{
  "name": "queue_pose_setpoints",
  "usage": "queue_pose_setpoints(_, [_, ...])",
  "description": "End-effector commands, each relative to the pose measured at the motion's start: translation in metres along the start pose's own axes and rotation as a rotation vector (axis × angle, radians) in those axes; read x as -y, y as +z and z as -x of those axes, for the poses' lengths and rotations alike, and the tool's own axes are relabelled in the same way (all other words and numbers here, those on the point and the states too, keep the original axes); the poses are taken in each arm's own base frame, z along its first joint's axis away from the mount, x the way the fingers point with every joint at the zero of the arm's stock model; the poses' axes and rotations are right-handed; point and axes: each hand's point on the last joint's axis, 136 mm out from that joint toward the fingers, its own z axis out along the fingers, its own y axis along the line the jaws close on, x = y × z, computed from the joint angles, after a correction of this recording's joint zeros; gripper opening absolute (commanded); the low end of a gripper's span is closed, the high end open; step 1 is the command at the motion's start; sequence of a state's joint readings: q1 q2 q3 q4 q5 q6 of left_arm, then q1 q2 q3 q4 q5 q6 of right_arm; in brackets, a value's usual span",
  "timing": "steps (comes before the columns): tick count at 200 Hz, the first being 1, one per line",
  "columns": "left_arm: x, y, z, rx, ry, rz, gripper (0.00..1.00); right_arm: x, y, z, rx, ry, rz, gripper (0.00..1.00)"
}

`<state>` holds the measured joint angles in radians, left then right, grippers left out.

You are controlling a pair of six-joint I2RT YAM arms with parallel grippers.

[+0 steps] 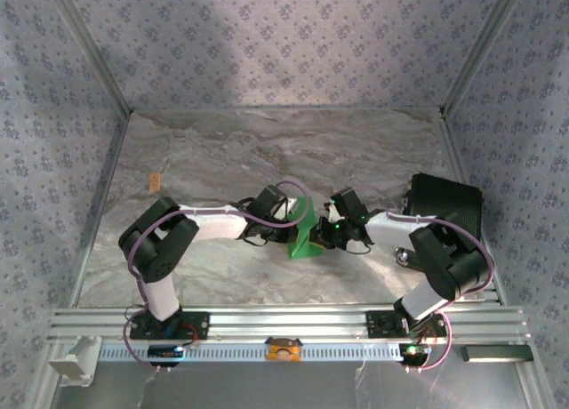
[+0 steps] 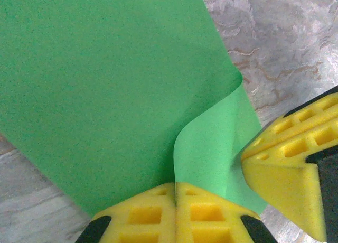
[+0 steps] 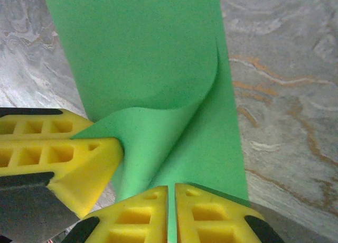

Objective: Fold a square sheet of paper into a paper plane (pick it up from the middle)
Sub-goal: Fold the triangle a second time at the center of the table.

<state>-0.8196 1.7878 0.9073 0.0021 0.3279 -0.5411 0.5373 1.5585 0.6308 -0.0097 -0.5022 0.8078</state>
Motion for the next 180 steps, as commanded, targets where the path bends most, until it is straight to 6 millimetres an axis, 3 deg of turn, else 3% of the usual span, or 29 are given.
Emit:
queue_pose_setpoints(1, [0.004, -0.004, 0.001, 0.01, 0.0, -0.019, 0.04, 0.014, 0.004, -0.006, -0.016, 0.051, -0.044, 0.1])
queue_pose_setpoints(36, [0.003, -0.013, 0.009, 0.048, 0.016, 0.004, 0.04, 0.04, 0.006, -0.013, -0.031, 0.08, -0.128, 0.05])
queue_pose_setpoints(180, [-0.012, -0.008, 0.007, 0.043, 0.017, 0.081, 0.04, 0.035, 0.005, -0.01, -0.026, 0.066, -0.11, 0.06])
